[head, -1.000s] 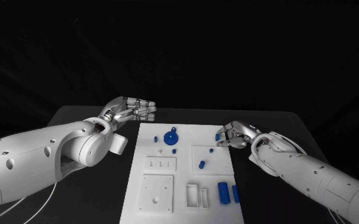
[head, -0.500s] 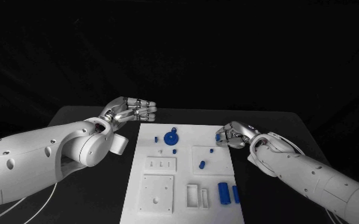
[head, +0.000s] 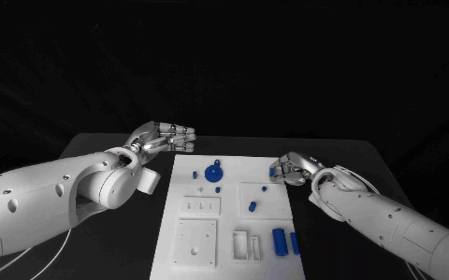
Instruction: Assemble the parts on the task board
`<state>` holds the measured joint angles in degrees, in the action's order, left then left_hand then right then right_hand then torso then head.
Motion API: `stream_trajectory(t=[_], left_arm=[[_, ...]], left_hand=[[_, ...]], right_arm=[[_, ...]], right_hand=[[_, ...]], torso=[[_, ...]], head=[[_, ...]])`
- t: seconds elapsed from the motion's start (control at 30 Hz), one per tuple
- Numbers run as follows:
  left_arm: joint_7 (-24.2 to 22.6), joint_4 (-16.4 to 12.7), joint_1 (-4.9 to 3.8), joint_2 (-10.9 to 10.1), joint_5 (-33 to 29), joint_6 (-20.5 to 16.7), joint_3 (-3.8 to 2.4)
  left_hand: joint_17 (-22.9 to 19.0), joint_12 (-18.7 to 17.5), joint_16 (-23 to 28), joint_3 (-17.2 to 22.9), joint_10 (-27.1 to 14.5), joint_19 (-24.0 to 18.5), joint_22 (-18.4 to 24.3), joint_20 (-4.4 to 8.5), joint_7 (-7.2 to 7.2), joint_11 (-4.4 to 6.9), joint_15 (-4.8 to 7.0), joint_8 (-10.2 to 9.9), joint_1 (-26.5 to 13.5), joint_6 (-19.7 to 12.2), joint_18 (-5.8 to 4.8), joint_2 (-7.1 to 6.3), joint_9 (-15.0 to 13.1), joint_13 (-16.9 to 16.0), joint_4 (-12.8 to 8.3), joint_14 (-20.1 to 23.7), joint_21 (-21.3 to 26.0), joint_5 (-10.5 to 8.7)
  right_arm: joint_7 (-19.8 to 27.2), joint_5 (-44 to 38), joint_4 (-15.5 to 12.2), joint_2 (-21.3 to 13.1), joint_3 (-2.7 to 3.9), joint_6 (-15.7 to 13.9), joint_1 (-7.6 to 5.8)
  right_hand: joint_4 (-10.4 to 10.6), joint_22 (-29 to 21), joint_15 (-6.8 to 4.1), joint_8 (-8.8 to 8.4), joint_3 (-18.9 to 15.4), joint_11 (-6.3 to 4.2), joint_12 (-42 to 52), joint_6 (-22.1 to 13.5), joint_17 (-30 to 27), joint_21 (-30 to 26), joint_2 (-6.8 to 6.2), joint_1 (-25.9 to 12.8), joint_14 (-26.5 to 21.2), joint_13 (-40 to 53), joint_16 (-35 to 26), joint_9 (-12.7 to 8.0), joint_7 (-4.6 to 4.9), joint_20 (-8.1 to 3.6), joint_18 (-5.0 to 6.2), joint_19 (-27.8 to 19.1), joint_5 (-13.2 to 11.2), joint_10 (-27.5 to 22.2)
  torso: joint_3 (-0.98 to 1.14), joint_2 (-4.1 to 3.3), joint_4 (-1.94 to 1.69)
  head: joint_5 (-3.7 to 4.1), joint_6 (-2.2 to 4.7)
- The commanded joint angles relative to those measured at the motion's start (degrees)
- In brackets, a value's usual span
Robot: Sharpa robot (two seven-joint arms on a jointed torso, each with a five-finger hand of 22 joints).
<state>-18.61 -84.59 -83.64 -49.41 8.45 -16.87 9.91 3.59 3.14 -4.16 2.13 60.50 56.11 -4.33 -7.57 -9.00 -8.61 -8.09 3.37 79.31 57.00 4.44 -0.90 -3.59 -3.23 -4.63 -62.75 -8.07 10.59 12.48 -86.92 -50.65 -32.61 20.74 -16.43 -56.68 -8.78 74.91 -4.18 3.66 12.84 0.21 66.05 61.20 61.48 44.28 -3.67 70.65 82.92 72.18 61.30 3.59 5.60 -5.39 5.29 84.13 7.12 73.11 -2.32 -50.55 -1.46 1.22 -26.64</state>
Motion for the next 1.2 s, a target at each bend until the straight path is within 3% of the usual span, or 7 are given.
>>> stream_trajectory(t=[0.03, 0.37, 0.97, 1.07, 1.2], left_arm=[[-0.3, -0.2, -0.02, 0.0, 0.2, 0.9, -0.03], [-0.2, -0.2, -0.02, 0.0, 0.3, 0.9, -0.03], [0.1, -0.2, -0.02, 0.0, 0.5, 1.3, -0.04], [0.7, -0.1, -0.03, 0.1, 0.7, 1.2, -0.04], [2.7, 0.3, -0.04, 0.3, 1.8, 1.1, -0.08]], left_hand=[[0.1, 0.2, 0.1, 0.0, -0.2, 0.2, 0.1, 0.06, 0.07, -0.06, -0.06, 0.2, 0.1, 0.0, 0.06, 0.05, -0.1, -0.1, -0.2, 0.0, -0.3, 0.07], [0.1, 0.2, 0.1, 0.0, -0.2, 0.2, 0.1, 0.06, 0.07, -0.06, -0.06, 0.2, 0.1, 0.0, 0.06, 0.05, -0.1, -0.1, -0.2, 0.0, -0.3, 0.07], [0.1, 0.2, -0.2, 0.1, 0.4, 0.4, 0.0, 0.23, 0.17, 0.08, 0.22, 0.2, 0.3, 0.3, 0.04, 0.3, -0.1, -0.1, -0.1, -0.7, -0.4, -0.05], [0.1, 0.2, -0.7, 0.2, 1.8, 1.0, -0.1, 0.76, 0.35, 0.57, 0.88, 0.2, 0.0, 0.6, -0.18, 0.57, -0.1, -0.1, 0.1, -2.5, -0.8, -0.06], [1.4, 0.2, -3.9, 0.5, 7.3, 5.4, -1.3, 3.54, 1.17, 2.63, 3.89, 0.2, -1.2, 1.9, -0.69, 0.9, -0.1, -0.1, 0.9, -9.6, -3.7, -0.09]], right_arm=[[-0.1, -0.3, 0.0, 0.1, 0.02, 0.1, 0.04], [-0.1, -0.3, 0.1, 0.4, 0.02, -0.8, 0.05], [-0.9, 1.9, -1.2, 0.0, 0.03, -5.1, 0.05], [-1.5, 1.9, -2.4, -0.4, 0.03, -5.4, 0.04], [-2.7, 1.0, -5.1, -1.4, 0.07, -5.1, -0.12]], right_hand=[[-0.2, 2.3, -0.02, -0.09, 0.5, 0.03, 0.3, 0.8, 0.1, 0.2, 0.63, -0.1, 0.2, 0.1, 0.3, 0.0, -0.11, 0.01, -0.06, 3.1, -0.3, 0.5], [-1.2, 2.4, -0.25, -0.1, 1.3, -0.25, 0.6, 3.6, 0.2, 0.5, 2.09, -0.4, 0.3, 0.4, 0.4, 0.1, -0.65, -0.19, -0.26, 3.1, -1.6, 0.8], [-1.9, 2.7, -0.63, -0.08, 3.0, -0.73, 1.2, 5.6, 0.6, 1.2, 3.25, -1.4, 0.3, 1.0, 0.7, 0.1, -1.34, -0.59, -0.52, 3.2, 1.1, 1.5], [-1.9, 2.7, -0.66, -0.06, 3.0, -0.75, 1.2, 5.7, 0.7, 1.2, 3.26, -1.4, 0.4, 1.0, 0.7, 0.1, -1.39, -0.61, -0.52, 3.2, 1.1, 1.5], [-2.1, 2.7, -0.73, -0.08, 3.0, -0.81, 1.3, 5.9, 0.8, 1.4, 3.32, -1.3, 0.4, 1.0, 0.8, 0.1, -1.45, -0.68, -0.53, 3.2, 1.1, 1.6]], torso=[[0.01, 0.02, -0.01], [0.05, 0.01, 0.01], [0.05, 0.07, 0.07], [0.09, 0.15, 0.23], [0.0, 0.39, 0.53]], head=[[0.02, 0.04], [0.08, 0.02], [-0.12, 0.11], [-0.27, 0.25], [-0.41, 0.51]])
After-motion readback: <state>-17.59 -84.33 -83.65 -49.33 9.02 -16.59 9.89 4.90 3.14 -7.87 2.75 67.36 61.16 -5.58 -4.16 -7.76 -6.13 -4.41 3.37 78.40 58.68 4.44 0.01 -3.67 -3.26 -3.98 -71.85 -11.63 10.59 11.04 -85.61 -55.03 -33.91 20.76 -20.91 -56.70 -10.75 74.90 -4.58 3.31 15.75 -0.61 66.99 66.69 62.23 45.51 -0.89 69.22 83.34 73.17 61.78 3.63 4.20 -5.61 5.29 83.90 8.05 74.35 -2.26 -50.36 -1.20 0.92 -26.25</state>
